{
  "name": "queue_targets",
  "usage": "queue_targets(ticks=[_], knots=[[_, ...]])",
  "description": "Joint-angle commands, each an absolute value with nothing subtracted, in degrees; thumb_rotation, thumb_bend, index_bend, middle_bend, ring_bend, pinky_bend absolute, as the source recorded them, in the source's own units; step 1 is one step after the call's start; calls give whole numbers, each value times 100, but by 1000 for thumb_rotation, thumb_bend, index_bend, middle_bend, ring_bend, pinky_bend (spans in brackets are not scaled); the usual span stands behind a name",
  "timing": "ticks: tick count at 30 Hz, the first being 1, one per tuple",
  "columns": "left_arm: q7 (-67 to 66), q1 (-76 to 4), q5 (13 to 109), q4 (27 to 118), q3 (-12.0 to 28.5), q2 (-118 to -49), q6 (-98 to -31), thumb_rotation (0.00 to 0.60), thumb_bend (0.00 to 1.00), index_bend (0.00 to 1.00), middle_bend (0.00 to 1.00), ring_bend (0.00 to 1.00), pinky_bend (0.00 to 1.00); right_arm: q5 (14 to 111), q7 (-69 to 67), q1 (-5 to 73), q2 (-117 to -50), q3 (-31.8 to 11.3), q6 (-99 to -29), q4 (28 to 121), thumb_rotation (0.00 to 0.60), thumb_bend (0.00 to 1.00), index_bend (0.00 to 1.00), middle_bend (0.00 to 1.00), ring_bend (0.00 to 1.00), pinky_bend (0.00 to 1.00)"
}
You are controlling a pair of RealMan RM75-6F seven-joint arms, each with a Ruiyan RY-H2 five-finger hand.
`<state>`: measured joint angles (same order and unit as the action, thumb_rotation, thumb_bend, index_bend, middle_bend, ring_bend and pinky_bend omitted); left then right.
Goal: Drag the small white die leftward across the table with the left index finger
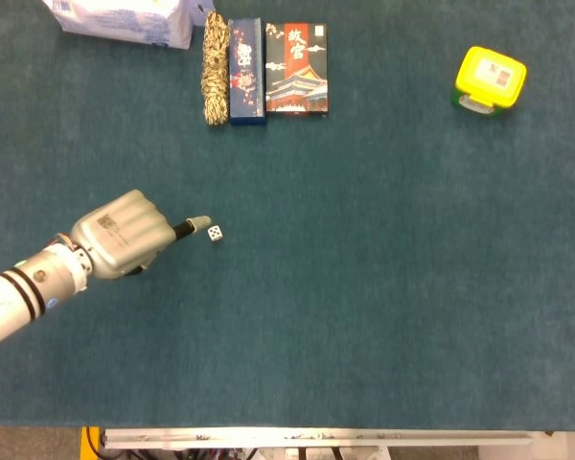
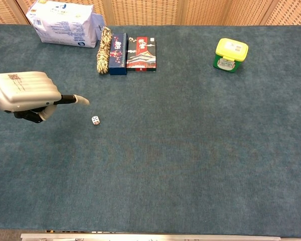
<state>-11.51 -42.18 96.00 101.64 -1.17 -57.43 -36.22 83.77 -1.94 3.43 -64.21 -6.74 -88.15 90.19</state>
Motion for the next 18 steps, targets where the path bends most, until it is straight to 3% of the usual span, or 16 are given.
queue_targets(ticks=[1,18], knots=[[-1263,-4263,9486,10151,-107,-5810,-3538,600,982,74,1000,966,1000,8365,-212,341,-6412,-682,-8813,9023,600,150,330,304,194,354],[-2026,-4651,8611,9997,-45,-6379,-3084,600,995,83,1000,976,1000,8179,-406,177,-6068,-757,-8928,9276,600,151,330,311,194,354]])
